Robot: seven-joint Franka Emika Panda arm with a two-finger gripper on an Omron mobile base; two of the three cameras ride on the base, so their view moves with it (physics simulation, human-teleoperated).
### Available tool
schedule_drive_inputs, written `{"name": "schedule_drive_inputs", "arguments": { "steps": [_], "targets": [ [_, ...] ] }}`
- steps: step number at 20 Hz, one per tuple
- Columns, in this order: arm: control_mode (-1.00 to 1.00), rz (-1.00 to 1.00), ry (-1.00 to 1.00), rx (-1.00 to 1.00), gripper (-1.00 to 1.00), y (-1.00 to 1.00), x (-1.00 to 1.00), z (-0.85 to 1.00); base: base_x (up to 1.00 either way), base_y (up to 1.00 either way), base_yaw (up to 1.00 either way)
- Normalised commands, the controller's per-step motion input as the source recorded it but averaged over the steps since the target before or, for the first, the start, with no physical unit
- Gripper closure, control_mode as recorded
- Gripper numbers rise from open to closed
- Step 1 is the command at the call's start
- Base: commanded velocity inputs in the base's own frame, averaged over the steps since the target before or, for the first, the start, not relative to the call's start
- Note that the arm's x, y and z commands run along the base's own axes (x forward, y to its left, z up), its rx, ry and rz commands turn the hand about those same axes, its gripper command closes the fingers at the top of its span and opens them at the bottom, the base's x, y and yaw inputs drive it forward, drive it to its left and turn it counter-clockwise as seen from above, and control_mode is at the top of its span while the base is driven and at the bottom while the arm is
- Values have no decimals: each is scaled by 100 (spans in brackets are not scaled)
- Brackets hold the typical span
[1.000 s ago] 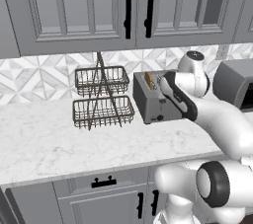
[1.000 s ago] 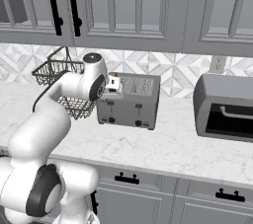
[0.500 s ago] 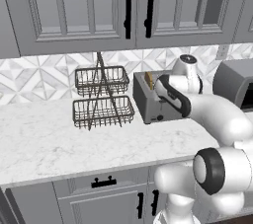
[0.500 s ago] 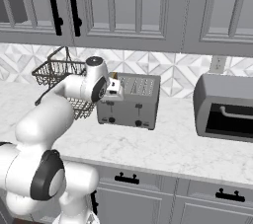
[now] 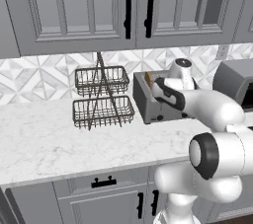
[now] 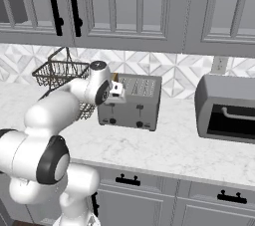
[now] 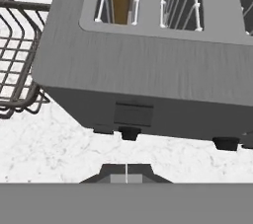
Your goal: Start the toaster. Once the lever pops up, take the bread to the plate on the dining counter.
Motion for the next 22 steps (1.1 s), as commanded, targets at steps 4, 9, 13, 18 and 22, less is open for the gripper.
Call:
{"name": "schedule_drive_inputs", "arguments": {
  "steps": [4, 9, 13, 18, 22],
  "targets": [
    [-100, 0, 0, 0, 100, 0, 36, -7, 0, 0, 0],
    [-100, 0, 0, 0, 100, 0, 21, -13, 0, 0, 0],
    [-100, 0, 0, 0, 100, 0, 7, -16, 0, 0, 0],
    [-100, 0, 0, 0, 100, 0, 13, -4, 0, 0, 0],
    [-100, 0, 0, 0, 100, 0, 11, -4, 0, 0, 0]
  ]
}}
